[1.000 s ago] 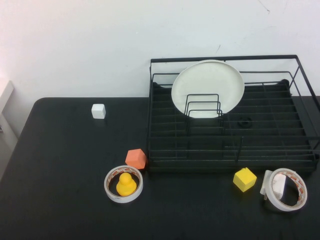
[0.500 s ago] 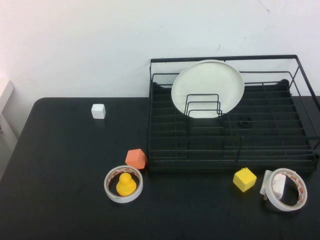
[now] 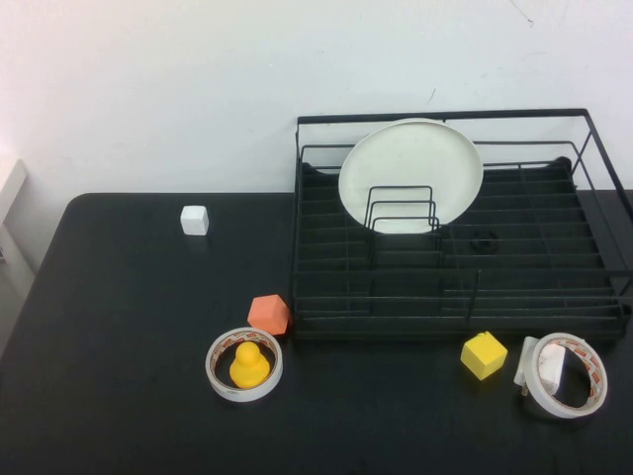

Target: Place plate on rack

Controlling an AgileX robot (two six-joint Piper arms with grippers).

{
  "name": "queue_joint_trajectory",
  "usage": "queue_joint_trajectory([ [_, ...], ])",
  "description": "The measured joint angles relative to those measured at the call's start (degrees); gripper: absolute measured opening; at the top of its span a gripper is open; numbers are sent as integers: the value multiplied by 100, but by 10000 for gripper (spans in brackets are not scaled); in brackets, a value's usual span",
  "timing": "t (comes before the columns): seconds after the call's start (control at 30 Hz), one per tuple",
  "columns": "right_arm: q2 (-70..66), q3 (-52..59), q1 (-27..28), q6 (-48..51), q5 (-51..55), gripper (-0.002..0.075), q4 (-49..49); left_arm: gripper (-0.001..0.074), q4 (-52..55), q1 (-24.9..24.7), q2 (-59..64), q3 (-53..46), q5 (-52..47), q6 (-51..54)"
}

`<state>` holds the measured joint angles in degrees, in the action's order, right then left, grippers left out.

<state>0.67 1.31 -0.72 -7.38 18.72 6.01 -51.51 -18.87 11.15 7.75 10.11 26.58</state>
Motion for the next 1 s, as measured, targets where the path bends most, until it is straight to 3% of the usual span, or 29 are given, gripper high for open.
queue_joint_trajectory([
  [0.17, 0, 0, 0, 0, 0, -2, -5, -1, 2976, 1179, -99, -38, -1860, -3345],
  [0.27, 0, 0, 0, 0, 0, -2, -14, -1, 3825, 1855, -446, -113, -2818, -4283],
  [0.37, 0, 0, 0, 0, 0, -2, -14, -1, 4261, 2266, -907, -293, -3076, -4517],
  [0.6, 0, 0, 0, 0, 0, -2, -14, -1, 4700, 2260, -1170, -843, -2711, -4567],
  [0.87, 0, 0, 0, 0, 0, -2, -18, -1, 4729, 1545, -1183, -890, -2624, -3654],
  [1.0, 0, 0, 0, 0, 0, -2, -18, -1, 4634, 1458, -1183, -879, -2772, -3502],
])
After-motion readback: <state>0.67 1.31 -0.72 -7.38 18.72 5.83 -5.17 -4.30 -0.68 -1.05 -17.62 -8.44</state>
